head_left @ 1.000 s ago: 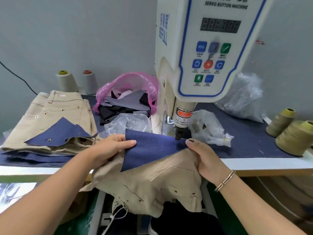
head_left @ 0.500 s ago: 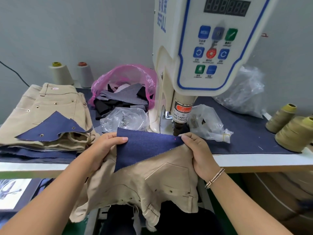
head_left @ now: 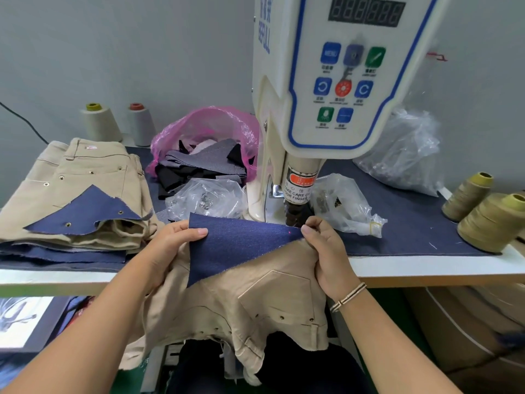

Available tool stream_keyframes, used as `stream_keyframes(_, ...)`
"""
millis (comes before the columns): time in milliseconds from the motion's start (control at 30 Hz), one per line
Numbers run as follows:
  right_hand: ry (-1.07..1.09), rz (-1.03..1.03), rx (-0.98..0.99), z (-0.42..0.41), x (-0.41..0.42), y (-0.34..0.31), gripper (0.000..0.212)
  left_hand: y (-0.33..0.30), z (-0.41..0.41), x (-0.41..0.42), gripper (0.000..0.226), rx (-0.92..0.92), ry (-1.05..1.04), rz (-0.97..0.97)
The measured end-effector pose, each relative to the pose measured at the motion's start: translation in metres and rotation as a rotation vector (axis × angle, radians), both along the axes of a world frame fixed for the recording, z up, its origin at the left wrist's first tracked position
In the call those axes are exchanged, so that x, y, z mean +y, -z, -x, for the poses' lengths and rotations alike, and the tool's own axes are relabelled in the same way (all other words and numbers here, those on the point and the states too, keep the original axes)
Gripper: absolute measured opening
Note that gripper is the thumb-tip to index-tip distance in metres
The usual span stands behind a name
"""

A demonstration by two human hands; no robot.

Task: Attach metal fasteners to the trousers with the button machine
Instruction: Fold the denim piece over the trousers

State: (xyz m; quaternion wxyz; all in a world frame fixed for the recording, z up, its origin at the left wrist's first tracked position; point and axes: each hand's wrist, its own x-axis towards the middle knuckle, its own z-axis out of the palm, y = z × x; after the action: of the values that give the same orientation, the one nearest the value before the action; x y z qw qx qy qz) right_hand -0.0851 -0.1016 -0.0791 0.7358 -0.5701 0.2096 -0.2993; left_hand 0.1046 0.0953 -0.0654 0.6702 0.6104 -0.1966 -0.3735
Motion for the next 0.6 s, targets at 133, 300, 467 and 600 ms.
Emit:
stream_keyframes(133, -0.009, -0.011, -0.004, 0.0008, -0.0013, 0.0019, 0.029, -0.0007, 0.0009, 0.0001, 0.022, 0.002, 0.003, 0.014)
stream_keyframes(300, -0.012, -0.012, -0.006, 0.0007, -0.0022, 0.0032, 0.024, -0.0006, 0.0005, -0.0001, 0.026, 0.005, 0.004, 0.026)
stream_keyframes(467, -0.019, -0.026, -0.022, 0.0015, -0.0017, 0.0022, 0.033, 0.0007, -0.0002, -0.0010, 0.026, -0.005, 0.012, 0.025)
stream_keyframes(600, -0.008, -0.096, -0.071, 0.0045, 0.0004, 0.0028, 0.030, 0.0026, 0.0028, -0.0027, 0.019, -0.164, 0.042, -0.008)
